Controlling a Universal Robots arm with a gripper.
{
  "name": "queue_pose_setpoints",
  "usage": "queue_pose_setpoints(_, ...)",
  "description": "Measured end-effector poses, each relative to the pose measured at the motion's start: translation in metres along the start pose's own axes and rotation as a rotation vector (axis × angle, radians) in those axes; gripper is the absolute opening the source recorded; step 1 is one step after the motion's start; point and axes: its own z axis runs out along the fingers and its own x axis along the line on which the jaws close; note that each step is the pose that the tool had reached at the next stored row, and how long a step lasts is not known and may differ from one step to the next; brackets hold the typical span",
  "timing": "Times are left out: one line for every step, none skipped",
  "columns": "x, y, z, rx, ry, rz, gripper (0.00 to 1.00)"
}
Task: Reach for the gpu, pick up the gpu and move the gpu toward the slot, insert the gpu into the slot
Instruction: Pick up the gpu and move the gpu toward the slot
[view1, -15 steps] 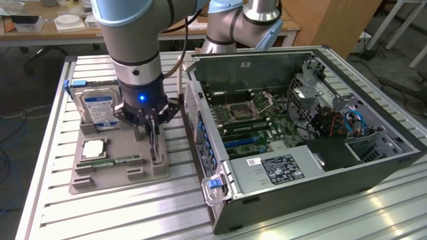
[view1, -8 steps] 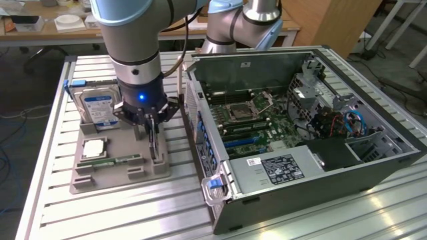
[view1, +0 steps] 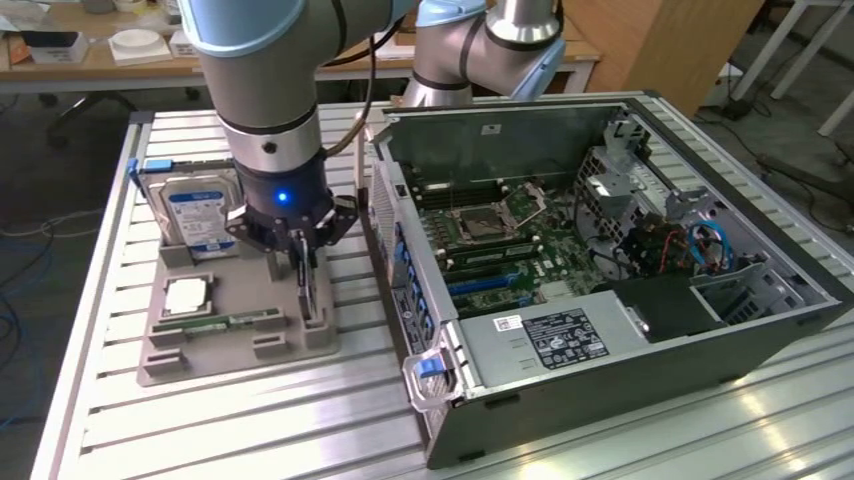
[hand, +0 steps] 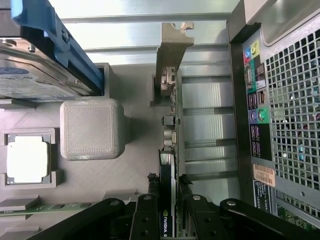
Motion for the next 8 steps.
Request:
queue_pose_setpoints(0.0001,-0.0002,0.0005,0.0001,0.0001,0.0,0.26)
queue_pose_setpoints(0.0003,-0.0004,0.0019,0.0,0.0002,0.0,0.26)
queue_pose_setpoints(0.0006,-0.0006,0.0037,-0.0001,0.0,0.0,0.26)
queue_pose_setpoints(0.0007,-0.0008,0.0052,0.0,0.0,0.0,0.26)
queue_pose_setpoints(0.0009,-0.0009,0.006,0.0,0.0,0.0,0.26)
queue_pose_setpoints(0.0009,-0.001,0.0063,0.0001,0.0001,0.0,0.26)
queue_pose_setpoints(0.0009,-0.001,0.0064,0.0001,0.0001,0.0,0.26)
queue_pose_setpoints(0.0009,-0.001,0.0064,0.0002,0.0002,0.0,0.26)
